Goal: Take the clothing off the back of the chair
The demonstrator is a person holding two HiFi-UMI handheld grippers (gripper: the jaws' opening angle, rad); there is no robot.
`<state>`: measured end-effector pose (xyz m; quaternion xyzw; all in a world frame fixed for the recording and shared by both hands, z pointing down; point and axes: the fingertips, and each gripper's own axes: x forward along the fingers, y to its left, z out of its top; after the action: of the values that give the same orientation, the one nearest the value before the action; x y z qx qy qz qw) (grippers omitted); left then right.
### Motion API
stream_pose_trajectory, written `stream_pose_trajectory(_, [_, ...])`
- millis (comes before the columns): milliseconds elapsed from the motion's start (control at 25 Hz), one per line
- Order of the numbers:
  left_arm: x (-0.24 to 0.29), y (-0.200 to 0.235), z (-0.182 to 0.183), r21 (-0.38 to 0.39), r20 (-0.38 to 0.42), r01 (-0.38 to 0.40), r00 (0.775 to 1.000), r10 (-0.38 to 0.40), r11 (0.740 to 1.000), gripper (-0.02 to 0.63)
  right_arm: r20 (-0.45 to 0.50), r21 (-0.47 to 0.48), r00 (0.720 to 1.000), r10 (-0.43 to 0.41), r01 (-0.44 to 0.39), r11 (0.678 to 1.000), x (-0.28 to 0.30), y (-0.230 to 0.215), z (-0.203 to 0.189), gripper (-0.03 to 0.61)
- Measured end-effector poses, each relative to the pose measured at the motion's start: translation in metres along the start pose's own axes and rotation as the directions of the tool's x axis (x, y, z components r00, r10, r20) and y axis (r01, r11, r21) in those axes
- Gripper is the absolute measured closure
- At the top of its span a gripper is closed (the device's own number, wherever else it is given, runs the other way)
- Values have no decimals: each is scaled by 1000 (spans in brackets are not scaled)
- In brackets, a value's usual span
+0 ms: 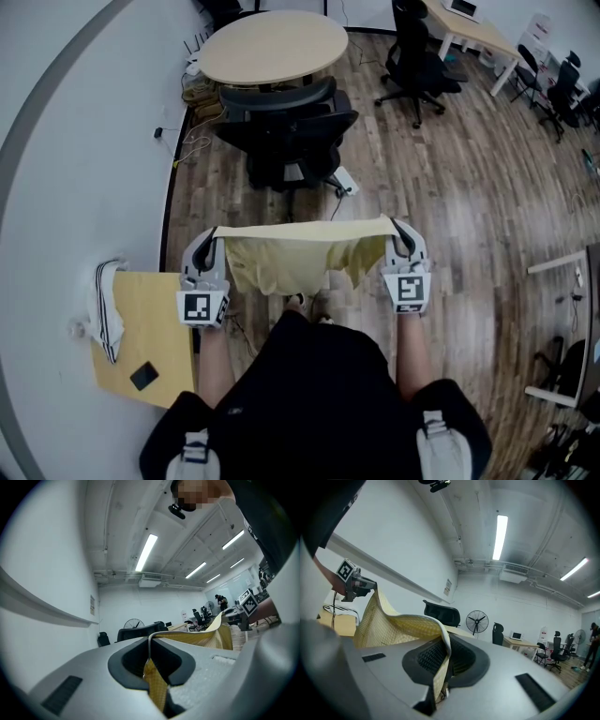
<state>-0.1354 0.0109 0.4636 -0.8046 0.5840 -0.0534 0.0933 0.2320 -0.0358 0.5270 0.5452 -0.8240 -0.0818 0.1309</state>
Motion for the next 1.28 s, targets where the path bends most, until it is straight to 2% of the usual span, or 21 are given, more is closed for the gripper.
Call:
stream_pose_trajectory(720, [-32,-27,2,11,-23,-11,1000,11,1000,603,-25,14,999,29,-28,1000,-30,6,-15,578])
stream_pose_trajectory(1280, [-32,-35,0,17,-32,-9,999,10,1000,603,-27,17,999,27,-26,1000,-34,1,-19,578])
